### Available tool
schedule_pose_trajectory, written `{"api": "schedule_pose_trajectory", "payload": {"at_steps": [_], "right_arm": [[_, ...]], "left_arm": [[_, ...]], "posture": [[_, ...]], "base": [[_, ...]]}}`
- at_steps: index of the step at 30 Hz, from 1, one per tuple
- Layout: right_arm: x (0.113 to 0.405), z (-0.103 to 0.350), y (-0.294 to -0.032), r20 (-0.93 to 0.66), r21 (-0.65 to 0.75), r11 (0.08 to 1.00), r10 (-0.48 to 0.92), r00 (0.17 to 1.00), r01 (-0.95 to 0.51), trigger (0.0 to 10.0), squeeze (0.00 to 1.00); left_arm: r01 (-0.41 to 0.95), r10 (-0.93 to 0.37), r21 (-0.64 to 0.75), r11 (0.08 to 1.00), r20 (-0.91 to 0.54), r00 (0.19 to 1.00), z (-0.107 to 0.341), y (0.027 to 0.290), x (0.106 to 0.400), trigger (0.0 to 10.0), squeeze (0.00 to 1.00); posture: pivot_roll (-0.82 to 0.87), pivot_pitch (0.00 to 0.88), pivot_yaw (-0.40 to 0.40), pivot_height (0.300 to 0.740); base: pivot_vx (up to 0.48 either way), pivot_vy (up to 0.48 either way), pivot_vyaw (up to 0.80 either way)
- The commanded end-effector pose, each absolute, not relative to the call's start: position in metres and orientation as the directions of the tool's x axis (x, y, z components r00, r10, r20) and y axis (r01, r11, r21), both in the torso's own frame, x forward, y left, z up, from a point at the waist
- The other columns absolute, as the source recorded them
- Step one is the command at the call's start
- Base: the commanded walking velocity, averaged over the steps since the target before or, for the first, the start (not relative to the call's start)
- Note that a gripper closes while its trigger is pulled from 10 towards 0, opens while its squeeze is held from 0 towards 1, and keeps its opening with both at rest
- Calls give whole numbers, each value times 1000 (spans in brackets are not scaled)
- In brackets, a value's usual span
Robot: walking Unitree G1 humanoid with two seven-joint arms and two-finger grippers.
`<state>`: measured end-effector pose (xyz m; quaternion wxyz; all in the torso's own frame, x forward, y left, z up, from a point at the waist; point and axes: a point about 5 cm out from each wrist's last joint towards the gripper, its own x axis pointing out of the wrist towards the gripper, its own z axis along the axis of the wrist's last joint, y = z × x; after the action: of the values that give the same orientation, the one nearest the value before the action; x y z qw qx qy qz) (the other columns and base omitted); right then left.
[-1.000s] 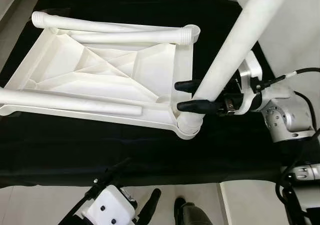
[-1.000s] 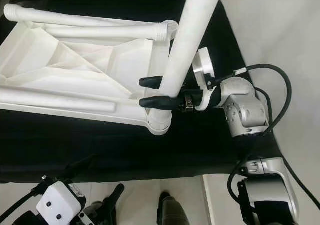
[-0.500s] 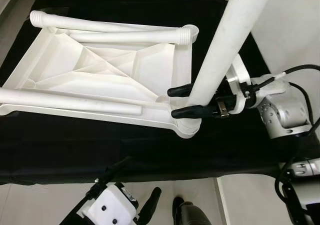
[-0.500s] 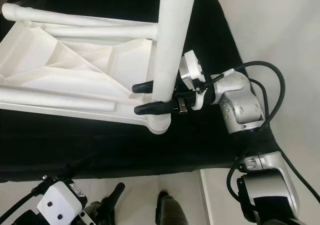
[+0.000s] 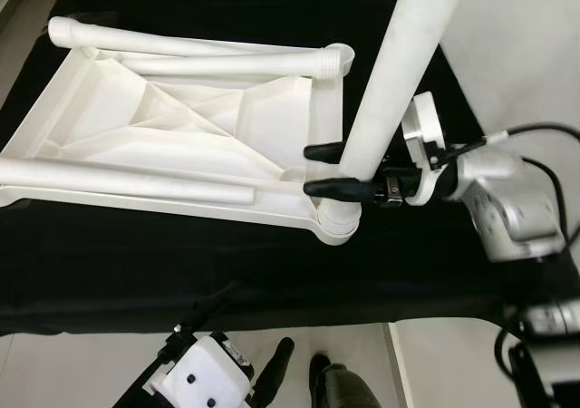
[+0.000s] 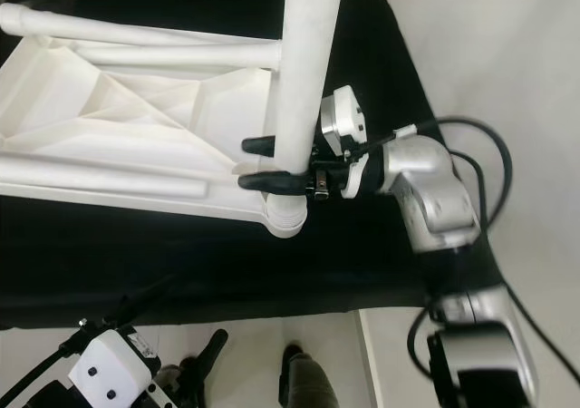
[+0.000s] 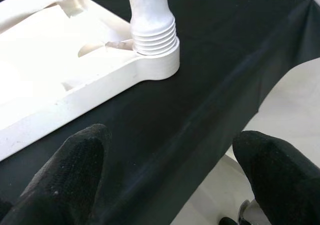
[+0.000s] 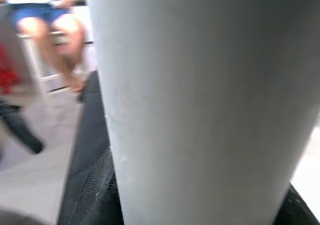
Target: Building children table
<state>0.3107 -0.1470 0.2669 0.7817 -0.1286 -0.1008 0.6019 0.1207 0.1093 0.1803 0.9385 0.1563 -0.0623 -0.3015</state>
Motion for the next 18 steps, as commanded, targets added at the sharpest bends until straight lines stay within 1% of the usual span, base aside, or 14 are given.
{"api": "schedule_pose_trajectory", "payload": {"at_steps": [1, 2, 3, 5, 6, 8, 9, 10, 11, 12, 13, 14, 18], "right_arm": [[312, 234, -154, -102, -216, 364, 914, 392, -906, 10000, 0], [303, 229, -150, -82, -195, 422, 892, 444, -885, 10000, 0], [297, 225, -147, -72, -182, 457, 877, 476, -871, 10000, 0], [297, 225, -147, -72, -182, 457, 877, 476, -871, 10000, 0], [290, 218, -141, -68, -162, 519, 843, 534, -839, 10000, 0], [290, 218, -141, -68, -162, 519, 843, 534, -839, 10000, 0], [284, 210, -133, -72, -159, 593, 790, 608, -789, 10000, 0], [284, 210, -133, -72, -159, 593, 790, 608, -789, 10000, 0], [279, 185, -119, -105, -141, 836, 520, 848, -530, 10000, 0], [279, 185, -119, -105, -141, 836, 520, 848, -530, 10000, 0], [278, 181, -115, -109, -142, 878, 445, 889, -457, 10000, 0], [283, 183, -106, -81, -116, 921, 365, 928, -372, 10000, 0], [284, 185, -102, -67, -88, 941, 322, 945, -327, 10000, 0]], "left_arm": [[555, -584, 317, 769, -3, 812, 174, 109, 120, 10000, 0], [554, -583, 319, 769, -4, 812, 174, 110, 120, 10000, 0], [553, -583, 321, 769, -4, 813, 174, 110, 121, 10000, 0], [553, -583, 321, 769, -4, 813, 174, 110, 121, 10000, 0], [552, -582, 322, 769, -5, 813, 173, 111, 121, 10000, 0], [552, -582, 322, 769, -5, 813, 173, 111, 121, 10000, 0], [551, -581, 324, 769, -5, 814, 173, 111, 121, 10000, 0], [551, -581, 324, 769, -5, 814, 173, 111, 121, 10000, 0], [555, -585, 329, 764, -10, 811, 170, 112, 124, 10000, 0], [555, -585, 329, 764, -10, 811, 170, 112, 124, 10000, 0], [557, -586, 330, 762, -12, 810, 169, 112, 125, 10000, 0], [557, -586, 336, 760, -18, 810, 167, 112, 126, 10000, 0], [553, -582, 341, 760, -21, 813, 165, 113, 127, 10000, 0]], "posture": [[-101, 373, -42, 740], [-107, 373, -41, 740], [-107, 373, -41, 740], [-107, 373, -41, 740], [-113, 372, -39, 740], [-113, 372, -39, 740], [-113, 371, -39, 740], [-113, 371, -39, 740], [-115, 357, -36, 740], [-115, 357, -36, 740], [-115, 357, -36, 740], [-112, 344, -38, 740], [-109, 337, -40, 740]], "base": [[0, 0, 0], [0, 0, 0], [0, 0, 0], [0, 0, 0], [0, 0, 0], [0, 0, 0], [0, 0, 0], [0, 0, 0], [0, 0, 0], [0, 0, 0], [0, 0, 0], [0, 0, 0], [0, 0, 0]]}}
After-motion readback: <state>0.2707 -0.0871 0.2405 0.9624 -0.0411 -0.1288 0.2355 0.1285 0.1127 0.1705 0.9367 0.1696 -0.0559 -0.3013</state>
